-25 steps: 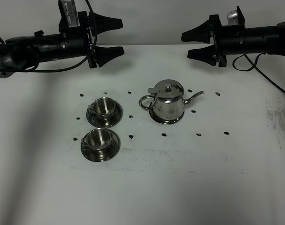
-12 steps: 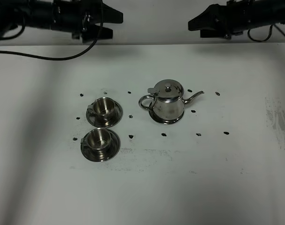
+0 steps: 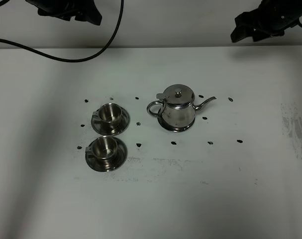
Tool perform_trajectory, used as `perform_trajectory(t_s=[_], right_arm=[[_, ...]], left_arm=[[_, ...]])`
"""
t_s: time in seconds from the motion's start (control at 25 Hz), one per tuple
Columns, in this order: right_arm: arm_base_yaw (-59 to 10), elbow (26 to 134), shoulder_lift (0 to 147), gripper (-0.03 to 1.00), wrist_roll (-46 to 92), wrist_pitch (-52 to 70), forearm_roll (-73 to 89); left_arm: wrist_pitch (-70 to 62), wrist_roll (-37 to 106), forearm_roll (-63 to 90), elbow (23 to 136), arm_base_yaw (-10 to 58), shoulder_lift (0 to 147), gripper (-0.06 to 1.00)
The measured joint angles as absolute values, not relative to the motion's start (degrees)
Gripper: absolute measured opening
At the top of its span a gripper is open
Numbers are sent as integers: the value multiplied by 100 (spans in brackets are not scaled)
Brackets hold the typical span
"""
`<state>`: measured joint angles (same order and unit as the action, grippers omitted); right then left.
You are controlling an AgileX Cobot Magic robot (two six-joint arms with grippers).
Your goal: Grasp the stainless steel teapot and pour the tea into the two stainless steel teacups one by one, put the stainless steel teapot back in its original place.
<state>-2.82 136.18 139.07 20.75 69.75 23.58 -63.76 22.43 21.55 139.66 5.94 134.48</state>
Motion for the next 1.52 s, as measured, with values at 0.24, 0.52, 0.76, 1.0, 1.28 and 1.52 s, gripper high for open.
perform_trajectory(t_s=[0.24,0.52,0.76,1.0,1.28,1.52], right_arm=[[-814,13288,13401,58,2009,6994,1936],[-1581,13176,12774,56,1692,6985,848],[-2408,13001,12448,56,1627,6990,269],[-2992,12676,12412,56,1599,6984,46],[-3013,11101,11710,56,1351,7001,-486],[-3289,10523,11312,56,1374,6865,-579]], left_arm=[[-5649,2211,1564,12133,730,12124,74],[-3660,2279,980,8910,804,9801,70],[-3012,1675,335,7320,804,8151,70],[-2923,972,-548,6370,804,7089,70],[-3409,497,-1092,5891,804,6483,70],[-3753,254,-1126,5580,804,5845,70]])
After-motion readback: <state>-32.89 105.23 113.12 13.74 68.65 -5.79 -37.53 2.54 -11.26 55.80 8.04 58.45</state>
